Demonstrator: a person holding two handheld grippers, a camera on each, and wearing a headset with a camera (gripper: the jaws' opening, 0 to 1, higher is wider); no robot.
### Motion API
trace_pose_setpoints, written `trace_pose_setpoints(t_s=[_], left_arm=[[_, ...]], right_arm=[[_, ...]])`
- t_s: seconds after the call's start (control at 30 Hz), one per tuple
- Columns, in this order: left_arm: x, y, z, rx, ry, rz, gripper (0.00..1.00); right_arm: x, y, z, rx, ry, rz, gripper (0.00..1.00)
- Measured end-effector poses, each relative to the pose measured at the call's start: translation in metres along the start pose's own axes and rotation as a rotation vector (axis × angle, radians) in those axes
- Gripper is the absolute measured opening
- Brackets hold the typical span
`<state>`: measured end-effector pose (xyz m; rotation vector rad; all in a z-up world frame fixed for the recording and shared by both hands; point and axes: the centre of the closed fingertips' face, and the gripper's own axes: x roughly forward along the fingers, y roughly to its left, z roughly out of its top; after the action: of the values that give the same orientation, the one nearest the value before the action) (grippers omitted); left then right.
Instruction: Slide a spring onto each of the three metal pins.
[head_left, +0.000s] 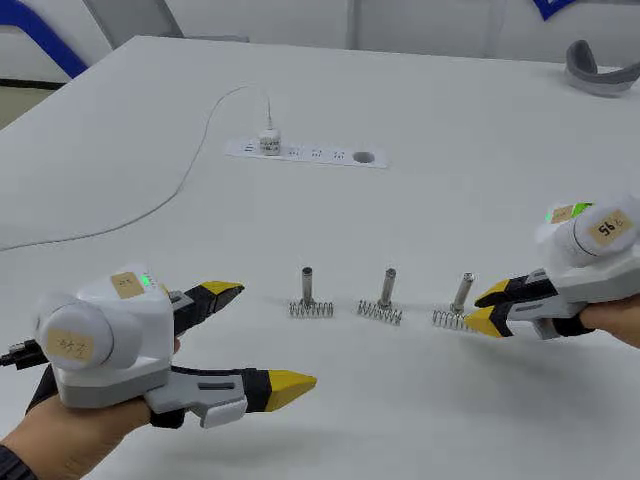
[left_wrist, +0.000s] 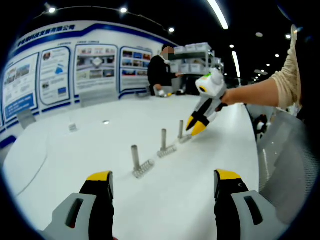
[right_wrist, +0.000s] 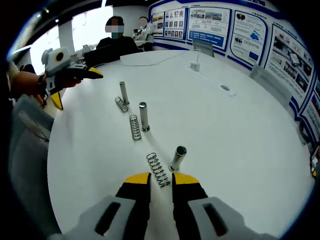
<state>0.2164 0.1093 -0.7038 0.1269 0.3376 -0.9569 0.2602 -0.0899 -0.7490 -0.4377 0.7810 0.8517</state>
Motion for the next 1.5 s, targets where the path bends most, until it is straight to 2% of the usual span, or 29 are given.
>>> trace_pose_setpoints(t_s=[0.23, 0.8, 1.17, 1.37, 1.5], left_arm=[[-0.002, 0.001, 0.000, -0.004, 0.000, 0.006, 0.84], [-0.001, 0.000, -0.006, -0.015, 0.004, 0.003, 0.83], [-0.001, -0.003, -0.009, -0.024, 0.005, -0.005, 0.81], [0.000, -0.009, -0.011, -0.024, 0.010, -0.026, 0.77], [0.003, -0.014, -0.011, -0.020, 0.009, -0.046, 0.73]], right_arm=[[0.007, 0.001, -0.007, -0.032, 0.051, 0.027, 0.17], [0.013, 0.003, -0.018, -0.065, 0.125, 0.067, 0.13], [0.010, 0.005, -0.018, -0.061, 0.142, 0.063, 0.12], [0.001, 0.012, -0.013, -0.057, 0.123, 0.078, 0.11], [-0.006, 0.026, -0.010, -0.087, 0.125, 0.102, 0.11]])
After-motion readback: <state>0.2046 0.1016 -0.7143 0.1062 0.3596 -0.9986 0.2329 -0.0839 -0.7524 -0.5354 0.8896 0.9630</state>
